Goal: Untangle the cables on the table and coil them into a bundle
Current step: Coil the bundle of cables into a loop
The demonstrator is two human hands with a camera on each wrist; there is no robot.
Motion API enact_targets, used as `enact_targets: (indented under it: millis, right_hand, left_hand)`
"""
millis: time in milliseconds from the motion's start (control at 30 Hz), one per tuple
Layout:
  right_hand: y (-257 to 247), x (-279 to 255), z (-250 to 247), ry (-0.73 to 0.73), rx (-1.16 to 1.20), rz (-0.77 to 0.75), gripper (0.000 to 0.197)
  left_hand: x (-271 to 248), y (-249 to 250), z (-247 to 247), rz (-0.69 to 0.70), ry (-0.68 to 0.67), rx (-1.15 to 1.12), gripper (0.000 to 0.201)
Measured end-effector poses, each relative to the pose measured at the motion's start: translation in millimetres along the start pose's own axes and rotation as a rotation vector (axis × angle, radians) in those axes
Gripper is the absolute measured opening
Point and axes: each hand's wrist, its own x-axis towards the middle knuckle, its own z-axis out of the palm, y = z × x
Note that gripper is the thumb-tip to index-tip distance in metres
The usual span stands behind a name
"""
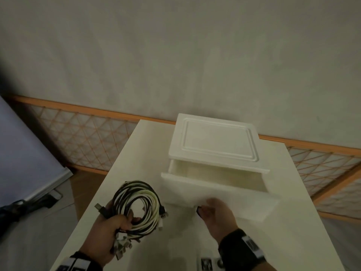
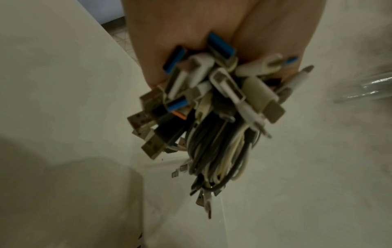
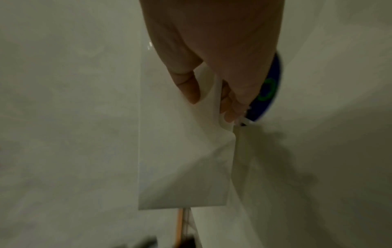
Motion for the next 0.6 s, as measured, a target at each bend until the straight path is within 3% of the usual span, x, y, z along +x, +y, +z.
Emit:
enact_targets:
  millis: [133,200,233,267,333,400,433,500,533,600]
  right_hand:
    - [14.8,-43.8,-27.2,0.029,-0.169,0.172,0.016]
    - [3.8,-72.0,-23.0,-0.05,-0.43,0.309,0.016]
    - [-3.7,-85.5,-17.4,-0.128,-0.628,0.301,0.021]
    - [-11.7,-98.7,-9.7,-0.195,-0.834,0.192,0.023]
    - [-27.4,-123.9,11.5,-0.191,-1.107,-0.339,0.022]
    - [-41.0,-150.1,37.9,-0.159,-1.122,-0.855,0.053]
    - [-46.7,-156.3,50.0,-0.224,-1.124,-0.972,0.076]
    - [-51.4,-155.5,67.7,-0.386,-1.215,-0.943,0.1]
    - [-51.6,-152.2,73.8,-0.451,-1.248,-0.875,0.096]
    - [-49.5,-143.4,78.9,-0.526,-1.135,-0.754,0.068]
  left_hand:
    - [-0.1,0.5,1.9,0.046,-0.082,-0.009,0.039]
    - [-0.6,1.5,7.6,0.065,-0.119,0.004,0.039]
    - [-0.1,1.5,11.5,0.078,-0.142,0.018,0.037]
    - [0.1,2.1,15.3,0.093,-0.174,0.028,0.038]
    - [-0.6,5.5,25.5,0.145,-0.247,0.067,0.038]
    - [-3.8,9.0,35.4,0.209,-0.307,0.179,0.045]
    - [-6.3,10.5,41.0,0.243,-0.352,0.255,0.05]
    - [-11.5,11.9,51.7,0.285,-0.446,0.397,0.053]
    - [-13.8,12.3,56.1,0.287,-0.486,0.425,0.051]
    - [-17.3,16.0,63.4,0.289,-0.534,0.402,0.046]
